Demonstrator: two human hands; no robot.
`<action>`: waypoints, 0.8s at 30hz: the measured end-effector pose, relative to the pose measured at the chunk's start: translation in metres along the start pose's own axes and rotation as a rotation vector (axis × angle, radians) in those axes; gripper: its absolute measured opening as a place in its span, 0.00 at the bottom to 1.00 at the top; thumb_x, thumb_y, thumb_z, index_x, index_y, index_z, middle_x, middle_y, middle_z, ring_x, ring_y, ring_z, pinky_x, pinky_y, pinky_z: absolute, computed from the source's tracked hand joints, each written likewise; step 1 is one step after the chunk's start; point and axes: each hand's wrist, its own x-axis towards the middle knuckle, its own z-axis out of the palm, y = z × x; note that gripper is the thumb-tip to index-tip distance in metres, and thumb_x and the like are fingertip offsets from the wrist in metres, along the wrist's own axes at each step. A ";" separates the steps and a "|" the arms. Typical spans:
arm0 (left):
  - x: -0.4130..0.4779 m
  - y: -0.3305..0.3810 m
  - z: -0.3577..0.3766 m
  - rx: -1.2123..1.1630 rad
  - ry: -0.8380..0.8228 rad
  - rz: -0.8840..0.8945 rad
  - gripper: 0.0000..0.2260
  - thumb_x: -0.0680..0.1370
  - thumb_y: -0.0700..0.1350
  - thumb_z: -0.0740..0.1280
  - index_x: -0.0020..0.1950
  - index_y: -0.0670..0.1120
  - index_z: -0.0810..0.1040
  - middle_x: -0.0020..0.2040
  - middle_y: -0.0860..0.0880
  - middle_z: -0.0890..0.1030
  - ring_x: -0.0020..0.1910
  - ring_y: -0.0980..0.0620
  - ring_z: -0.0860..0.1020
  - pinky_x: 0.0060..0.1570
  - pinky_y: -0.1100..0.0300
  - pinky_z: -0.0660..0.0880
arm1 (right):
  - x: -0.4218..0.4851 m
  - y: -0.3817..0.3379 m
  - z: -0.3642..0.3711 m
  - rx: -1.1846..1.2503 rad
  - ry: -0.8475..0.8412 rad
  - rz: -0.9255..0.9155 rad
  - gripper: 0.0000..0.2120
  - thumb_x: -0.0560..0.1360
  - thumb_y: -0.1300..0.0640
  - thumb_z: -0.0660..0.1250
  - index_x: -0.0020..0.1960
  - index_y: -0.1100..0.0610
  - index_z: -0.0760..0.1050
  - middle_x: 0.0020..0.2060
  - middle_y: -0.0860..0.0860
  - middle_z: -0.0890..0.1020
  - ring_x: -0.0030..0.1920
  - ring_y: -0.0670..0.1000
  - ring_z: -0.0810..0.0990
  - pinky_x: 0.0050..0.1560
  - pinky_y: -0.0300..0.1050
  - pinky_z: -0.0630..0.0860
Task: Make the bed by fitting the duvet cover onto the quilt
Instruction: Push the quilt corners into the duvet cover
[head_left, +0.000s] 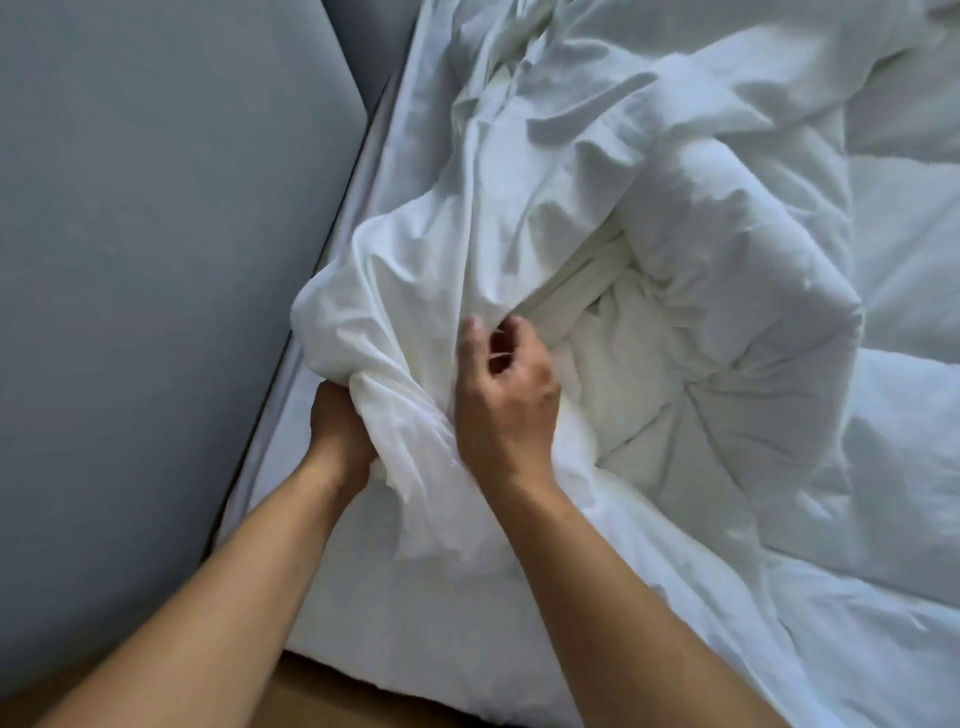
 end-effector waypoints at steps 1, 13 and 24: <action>-0.001 -0.005 -0.003 -0.022 -0.045 0.027 0.14 0.80 0.55 0.59 0.56 0.48 0.77 0.55 0.46 0.83 0.62 0.41 0.79 0.60 0.49 0.74 | -0.007 -0.008 0.004 -0.104 -0.096 -0.001 0.32 0.67 0.27 0.64 0.57 0.51 0.74 0.51 0.49 0.81 0.54 0.53 0.78 0.56 0.52 0.76; -0.021 -0.001 -0.051 0.287 0.069 0.109 0.10 0.75 0.34 0.67 0.36 0.47 0.78 0.31 0.49 0.81 0.32 0.48 0.78 0.28 0.58 0.77 | -0.021 -0.010 -0.003 -0.111 -0.376 -0.018 0.13 0.74 0.53 0.64 0.54 0.59 0.76 0.48 0.52 0.80 0.50 0.57 0.79 0.46 0.44 0.72; -0.023 -0.021 -0.068 0.130 0.026 0.047 0.10 0.80 0.38 0.62 0.41 0.50 0.75 0.24 0.54 0.75 0.22 0.55 0.74 0.27 0.62 0.70 | 0.105 0.059 -0.070 -0.705 -0.173 0.091 0.23 0.74 0.43 0.65 0.65 0.54 0.75 0.61 0.57 0.80 0.61 0.60 0.79 0.60 0.48 0.76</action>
